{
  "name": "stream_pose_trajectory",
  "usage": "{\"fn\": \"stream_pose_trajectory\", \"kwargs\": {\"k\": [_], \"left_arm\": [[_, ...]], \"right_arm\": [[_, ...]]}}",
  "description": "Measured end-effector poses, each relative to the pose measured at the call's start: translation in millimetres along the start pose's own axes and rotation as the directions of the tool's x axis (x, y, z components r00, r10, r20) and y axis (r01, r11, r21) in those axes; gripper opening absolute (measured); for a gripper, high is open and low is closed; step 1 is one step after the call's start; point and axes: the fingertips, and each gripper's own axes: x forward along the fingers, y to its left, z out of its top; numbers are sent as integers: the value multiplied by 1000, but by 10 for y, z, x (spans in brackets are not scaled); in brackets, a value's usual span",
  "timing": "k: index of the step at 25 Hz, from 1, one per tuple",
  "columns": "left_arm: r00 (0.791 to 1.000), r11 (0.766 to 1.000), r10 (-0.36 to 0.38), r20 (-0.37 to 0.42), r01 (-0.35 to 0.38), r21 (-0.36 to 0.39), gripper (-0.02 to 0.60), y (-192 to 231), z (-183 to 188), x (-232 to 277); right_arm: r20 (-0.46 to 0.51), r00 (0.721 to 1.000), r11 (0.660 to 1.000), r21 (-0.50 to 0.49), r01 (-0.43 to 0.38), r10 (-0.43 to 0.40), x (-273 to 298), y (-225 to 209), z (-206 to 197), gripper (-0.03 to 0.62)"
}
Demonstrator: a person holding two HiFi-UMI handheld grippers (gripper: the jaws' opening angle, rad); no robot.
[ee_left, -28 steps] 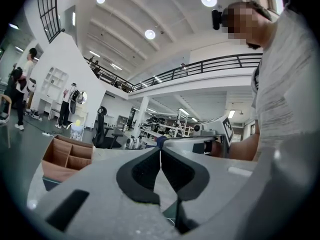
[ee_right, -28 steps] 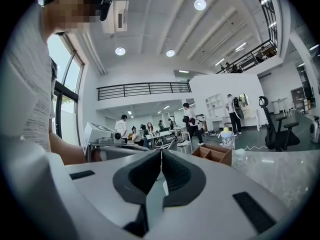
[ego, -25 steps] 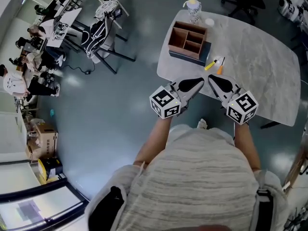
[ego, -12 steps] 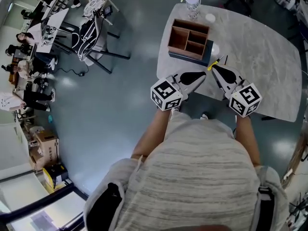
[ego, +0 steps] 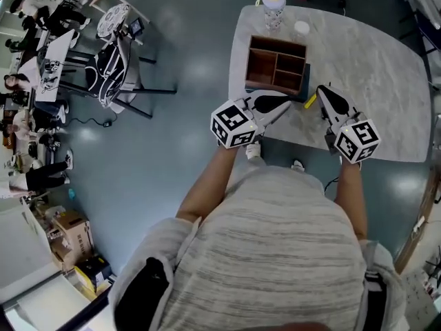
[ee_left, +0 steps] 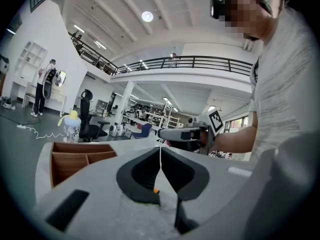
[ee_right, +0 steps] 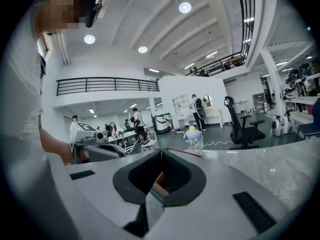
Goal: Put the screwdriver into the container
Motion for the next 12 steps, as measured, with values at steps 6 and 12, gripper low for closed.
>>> {"fn": "stream_pose_trajectory", "kwargs": {"k": [6, 12], "left_arm": [[998, 998, -54, -20, 54, -33, 18, 133, -129, 104], [993, 992, -110, -39, 107, -61, 18, 74, -302, 308]], "right_arm": [[-57, 987, 987, 46, 151, -148, -53, -524, -175, 14], [-166, 961, 969, 81, 235, -220, -71, -941, -550, 14]]}}
